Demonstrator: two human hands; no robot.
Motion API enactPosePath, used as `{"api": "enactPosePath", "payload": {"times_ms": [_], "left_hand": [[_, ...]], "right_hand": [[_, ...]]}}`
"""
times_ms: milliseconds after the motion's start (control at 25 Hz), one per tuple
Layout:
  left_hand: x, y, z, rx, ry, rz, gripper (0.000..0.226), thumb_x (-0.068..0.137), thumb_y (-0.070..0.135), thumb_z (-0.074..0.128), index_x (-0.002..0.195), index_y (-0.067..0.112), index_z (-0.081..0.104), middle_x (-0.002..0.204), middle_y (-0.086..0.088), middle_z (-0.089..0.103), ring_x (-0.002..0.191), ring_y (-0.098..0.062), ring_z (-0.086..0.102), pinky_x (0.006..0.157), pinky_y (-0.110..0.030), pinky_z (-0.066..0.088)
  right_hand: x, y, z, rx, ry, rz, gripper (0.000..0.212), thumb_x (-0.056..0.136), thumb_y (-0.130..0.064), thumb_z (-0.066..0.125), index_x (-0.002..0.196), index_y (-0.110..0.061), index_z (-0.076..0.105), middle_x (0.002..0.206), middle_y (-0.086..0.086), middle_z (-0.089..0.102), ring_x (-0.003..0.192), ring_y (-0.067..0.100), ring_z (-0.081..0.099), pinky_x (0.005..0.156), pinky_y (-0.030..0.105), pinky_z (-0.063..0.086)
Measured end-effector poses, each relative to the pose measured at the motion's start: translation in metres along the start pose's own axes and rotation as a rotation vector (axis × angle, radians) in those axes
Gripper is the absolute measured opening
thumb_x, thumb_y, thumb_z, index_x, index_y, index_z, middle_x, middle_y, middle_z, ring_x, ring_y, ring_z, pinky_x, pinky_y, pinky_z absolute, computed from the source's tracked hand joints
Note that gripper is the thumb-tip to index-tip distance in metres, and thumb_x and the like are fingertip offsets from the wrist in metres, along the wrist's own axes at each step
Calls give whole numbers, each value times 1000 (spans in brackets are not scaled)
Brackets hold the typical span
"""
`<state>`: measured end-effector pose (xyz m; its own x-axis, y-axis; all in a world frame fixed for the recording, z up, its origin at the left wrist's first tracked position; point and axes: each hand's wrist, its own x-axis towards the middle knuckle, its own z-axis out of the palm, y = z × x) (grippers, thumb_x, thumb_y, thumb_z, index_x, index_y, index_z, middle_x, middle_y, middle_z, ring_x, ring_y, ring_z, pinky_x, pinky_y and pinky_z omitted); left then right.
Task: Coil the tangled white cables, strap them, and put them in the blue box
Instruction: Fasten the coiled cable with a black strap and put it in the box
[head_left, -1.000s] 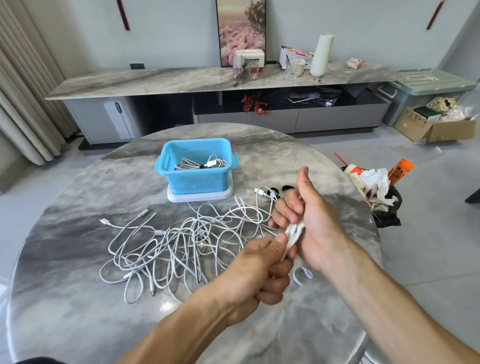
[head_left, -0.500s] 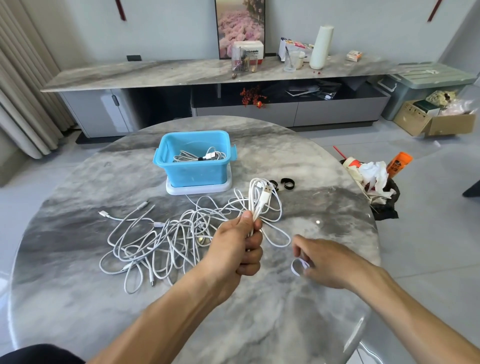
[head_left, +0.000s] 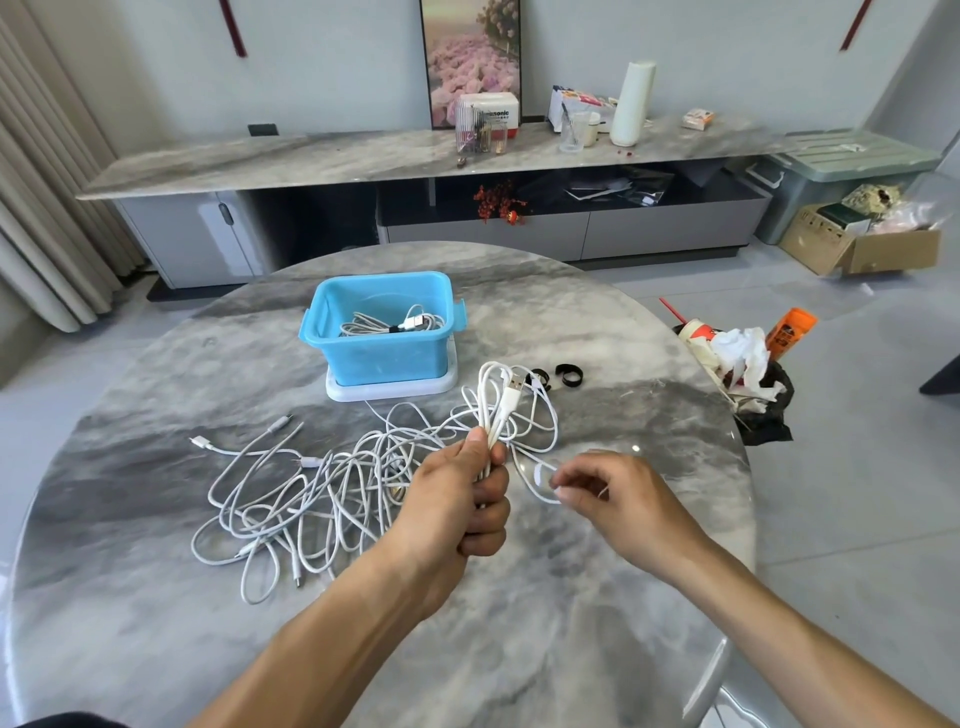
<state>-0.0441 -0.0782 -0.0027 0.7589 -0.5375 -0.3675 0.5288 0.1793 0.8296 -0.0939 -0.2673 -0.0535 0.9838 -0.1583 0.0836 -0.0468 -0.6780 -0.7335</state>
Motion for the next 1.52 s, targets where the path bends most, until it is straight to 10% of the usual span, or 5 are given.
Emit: {"api": "enactPosePath", "payload": {"times_ms": [240, 520, 1040, 1240, 1520], "left_hand": [[3, -1, -2, 0, 25, 14, 32, 106, 37, 34, 83, 16, 44, 59, 5, 21, 44, -7, 9, 39, -15, 10], [4, -4, 2, 101, 47, 63, 33, 106, 36, 33, 84, 14, 44, 56, 4, 22, 45, -10, 14, 39, -17, 16], [5, -5, 3, 149, 92, 64, 34, 107, 33, 33, 81, 14, 44, 53, 3, 28, 45, -12, 23, 41, -20, 26], [3, -7, 6, 226, 88, 60, 35, 106, 36, 35, 81, 15, 46, 56, 1, 30, 45, -12, 25, 42, -21, 25], [0, -7, 8, 437, 51, 153, 42, 107, 35, 32, 72, 17, 47, 50, 8, 29, 41, -9, 19, 40, -20, 17]], "right_hand": [[7, -25, -5, 18, 113, -142, 6, 91, -18, 69, 86, -21, 70, 93, -14, 60, 96, 4, 56, 80, 14, 38], [-2, -59, -8, 462, 17, -85, 11, 93, -14, 66, 87, -21, 72, 64, 2, 65, 53, 14, 55, 52, 31, 48], [2, -68, -8, 839, 10, 132, 15, 94, 3, 58, 105, -6, 65, 88, 12, 76, 63, 18, 63, 56, 26, 52], [0, -70, -5, 778, 53, 112, 15, 85, -20, 68, 96, -13, 75, 57, 8, 60, 42, 18, 46, 40, 25, 40], [-1, -70, 0, 712, 18, 41, 6, 96, -12, 60, 100, -13, 64, 69, 6, 63, 52, 22, 44, 46, 31, 38]]}}
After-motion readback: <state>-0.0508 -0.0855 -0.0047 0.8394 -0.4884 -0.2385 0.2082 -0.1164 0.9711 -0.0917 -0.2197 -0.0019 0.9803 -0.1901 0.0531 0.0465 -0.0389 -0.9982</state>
